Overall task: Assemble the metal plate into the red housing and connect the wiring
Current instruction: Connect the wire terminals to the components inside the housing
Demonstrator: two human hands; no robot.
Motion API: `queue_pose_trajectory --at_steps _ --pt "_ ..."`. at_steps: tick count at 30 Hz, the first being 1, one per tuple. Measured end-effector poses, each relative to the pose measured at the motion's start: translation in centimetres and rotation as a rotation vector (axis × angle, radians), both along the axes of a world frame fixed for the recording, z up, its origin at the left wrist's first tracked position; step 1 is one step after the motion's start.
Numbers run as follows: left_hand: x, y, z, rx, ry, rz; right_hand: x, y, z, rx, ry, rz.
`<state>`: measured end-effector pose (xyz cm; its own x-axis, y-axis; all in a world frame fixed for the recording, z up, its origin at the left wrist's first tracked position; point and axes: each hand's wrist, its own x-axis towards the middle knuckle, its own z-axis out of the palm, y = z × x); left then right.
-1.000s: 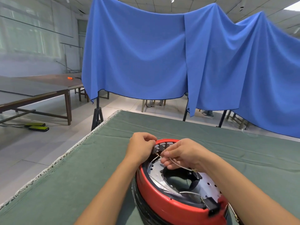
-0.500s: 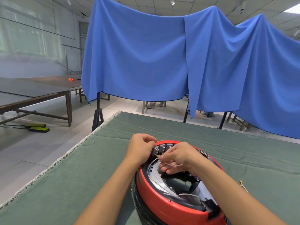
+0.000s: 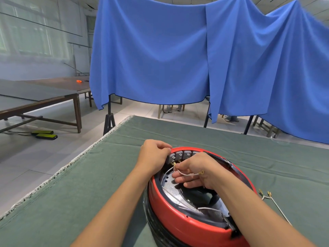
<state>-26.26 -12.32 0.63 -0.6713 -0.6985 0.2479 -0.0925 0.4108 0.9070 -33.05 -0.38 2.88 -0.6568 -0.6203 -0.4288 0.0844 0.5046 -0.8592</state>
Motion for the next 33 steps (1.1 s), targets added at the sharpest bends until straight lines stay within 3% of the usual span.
queue_pose_trajectory --at_steps 26,33 --pt "0.6 0.3 0.5 -0.035 -0.028 -0.003 0.0 -0.1 0.0 -0.011 0.014 -0.097" --pt "0.6 0.2 1.1 -0.111 -0.164 -0.011 0.5 1.2 0.7 -0.200 0.020 -0.084"
